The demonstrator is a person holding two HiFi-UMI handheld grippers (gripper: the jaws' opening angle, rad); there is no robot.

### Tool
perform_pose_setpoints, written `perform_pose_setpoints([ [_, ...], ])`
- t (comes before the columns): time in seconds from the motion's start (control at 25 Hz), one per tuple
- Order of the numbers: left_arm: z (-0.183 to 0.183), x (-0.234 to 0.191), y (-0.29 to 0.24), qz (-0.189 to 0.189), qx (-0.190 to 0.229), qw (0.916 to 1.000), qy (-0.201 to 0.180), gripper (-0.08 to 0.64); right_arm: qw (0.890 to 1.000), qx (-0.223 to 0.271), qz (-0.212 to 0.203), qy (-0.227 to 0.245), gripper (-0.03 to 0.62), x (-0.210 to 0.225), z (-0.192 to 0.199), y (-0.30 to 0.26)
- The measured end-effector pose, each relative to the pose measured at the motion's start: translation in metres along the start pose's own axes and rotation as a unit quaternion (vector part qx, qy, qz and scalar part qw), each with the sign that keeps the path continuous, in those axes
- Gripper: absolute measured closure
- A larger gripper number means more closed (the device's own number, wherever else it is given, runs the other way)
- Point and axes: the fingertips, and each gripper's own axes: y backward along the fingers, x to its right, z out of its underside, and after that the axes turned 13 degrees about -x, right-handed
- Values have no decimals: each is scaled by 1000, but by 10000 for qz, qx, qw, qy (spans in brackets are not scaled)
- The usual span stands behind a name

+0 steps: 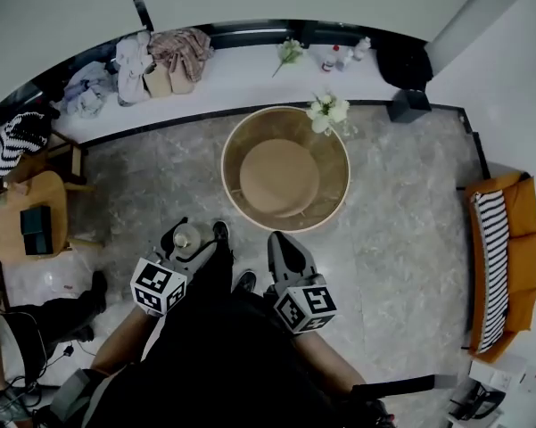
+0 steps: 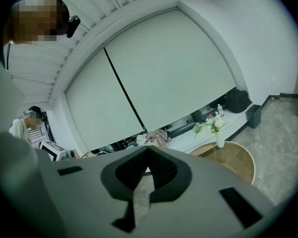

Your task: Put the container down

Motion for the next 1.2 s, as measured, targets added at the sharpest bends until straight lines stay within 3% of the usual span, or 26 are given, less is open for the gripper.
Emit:
perform_pose_setpoints([
  [0.16,-30,-20,-34,208,9,9997,-124,218,9997,-21,217,-125,586,20,-19,-30],
  [0.4,-68,-62,-75,311,-163,9972,-654,218,9986,7,473,-244,586,38,-58,-80],
  [0.84,-117,-144,-120,424,-198,9966,-677,218,9969,-9,770,-162,586,44,-104,-148],
  [1.2,-125,-177,-195,354,-369,9968,-607,218,9965,-163,795,-216,586,97,-107,-201],
])
